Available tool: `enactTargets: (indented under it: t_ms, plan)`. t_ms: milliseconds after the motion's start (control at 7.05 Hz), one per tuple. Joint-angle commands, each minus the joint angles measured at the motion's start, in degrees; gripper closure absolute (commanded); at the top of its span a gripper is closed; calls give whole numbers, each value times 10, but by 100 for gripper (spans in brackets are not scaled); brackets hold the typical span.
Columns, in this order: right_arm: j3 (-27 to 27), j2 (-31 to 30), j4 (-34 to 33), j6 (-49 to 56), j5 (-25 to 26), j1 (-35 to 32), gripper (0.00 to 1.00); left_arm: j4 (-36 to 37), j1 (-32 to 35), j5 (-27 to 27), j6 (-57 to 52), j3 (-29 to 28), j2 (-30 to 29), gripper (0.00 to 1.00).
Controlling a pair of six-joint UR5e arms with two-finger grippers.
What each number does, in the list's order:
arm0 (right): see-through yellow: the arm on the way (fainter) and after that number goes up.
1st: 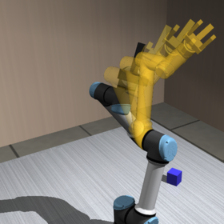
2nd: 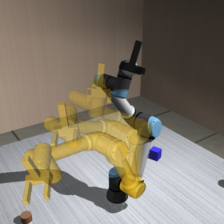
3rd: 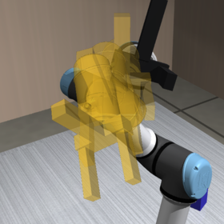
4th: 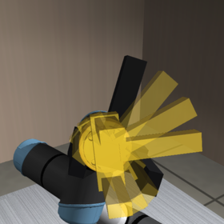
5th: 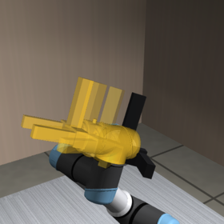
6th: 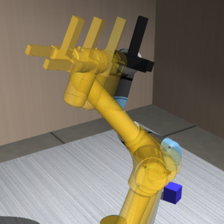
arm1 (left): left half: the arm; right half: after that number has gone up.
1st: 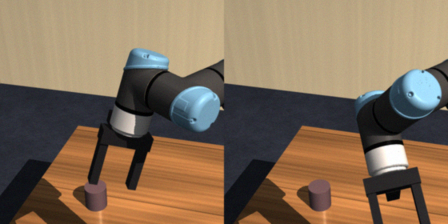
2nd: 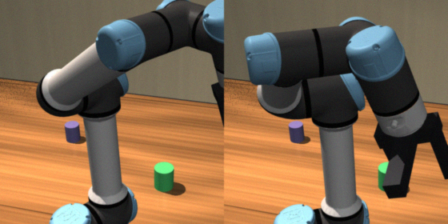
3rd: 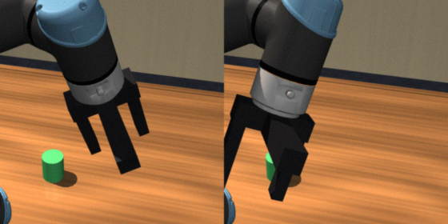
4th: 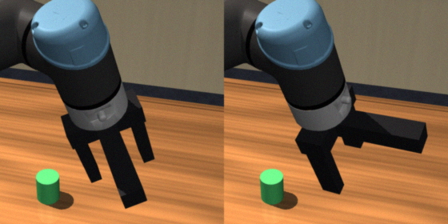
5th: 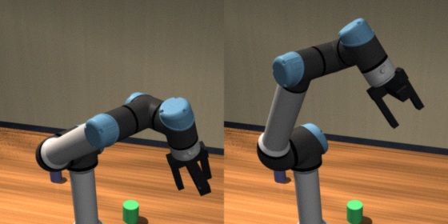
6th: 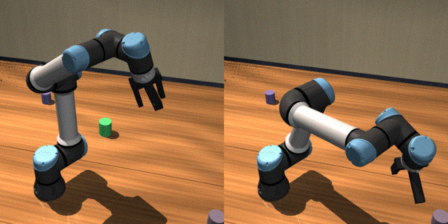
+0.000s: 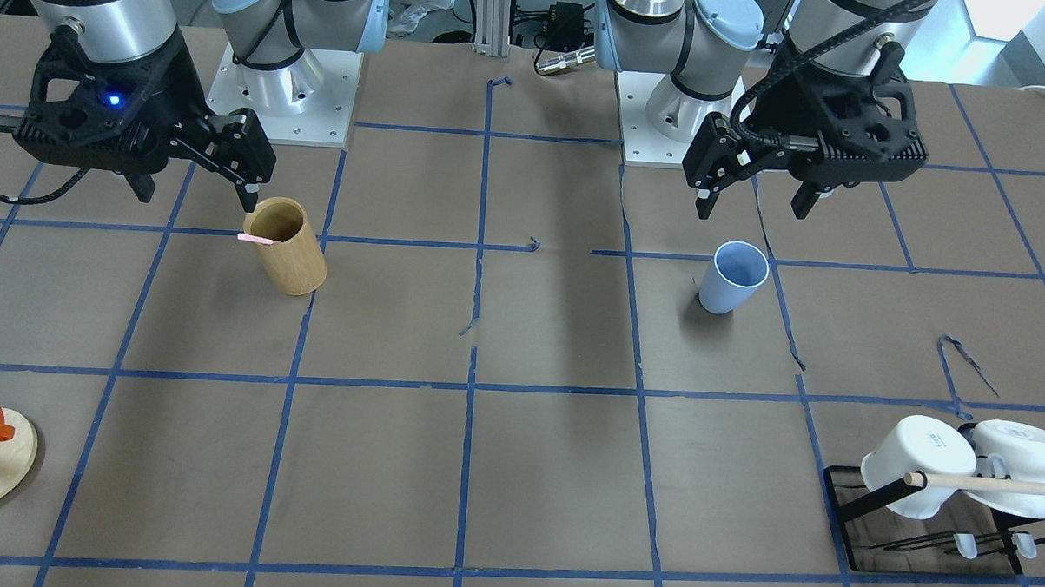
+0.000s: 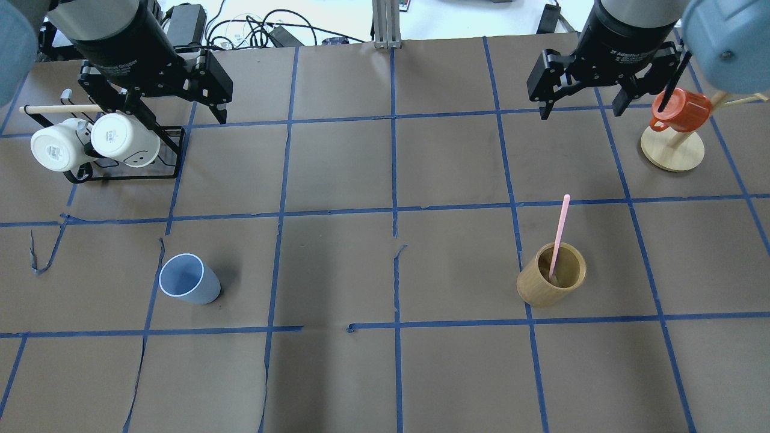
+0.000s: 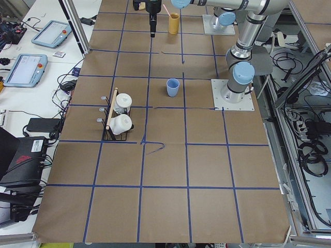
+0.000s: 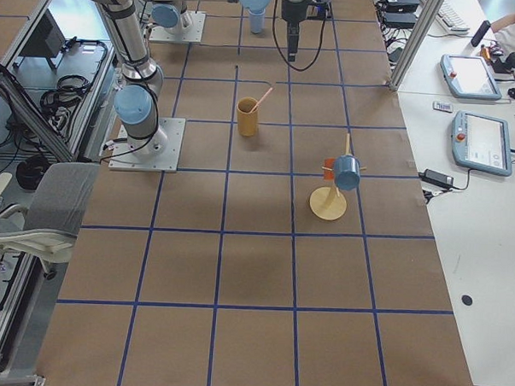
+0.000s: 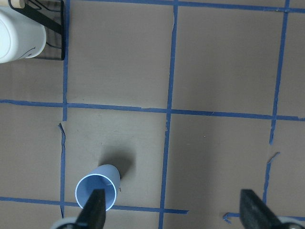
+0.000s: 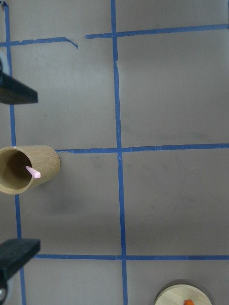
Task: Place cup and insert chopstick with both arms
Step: 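Lower the left gripper onto the light blue cup and grasp it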
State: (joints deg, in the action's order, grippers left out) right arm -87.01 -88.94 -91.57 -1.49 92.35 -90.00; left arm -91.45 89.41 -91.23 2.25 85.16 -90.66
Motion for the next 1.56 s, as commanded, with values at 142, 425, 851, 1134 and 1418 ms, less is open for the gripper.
enactTargets:
  t_ms: [142,425,851,1134,1418]
  plan:
    - [0,0,1,0,0,0,0,6,-12,-5,-41,90,4,0]
    - [0,0,1,0,0,0,0,55,-40,-6,-91,196,6,0]
    - [0,0,2,-1,0,0,0,174,-92,-33,-125,348,8,0]
    - [-1,0,2,-1,1,0,0,226,-101,-35,-136,385,1,14]
    - [-1,0,2,0,1,0,0,232,-101,-34,-134,389,-4,100]
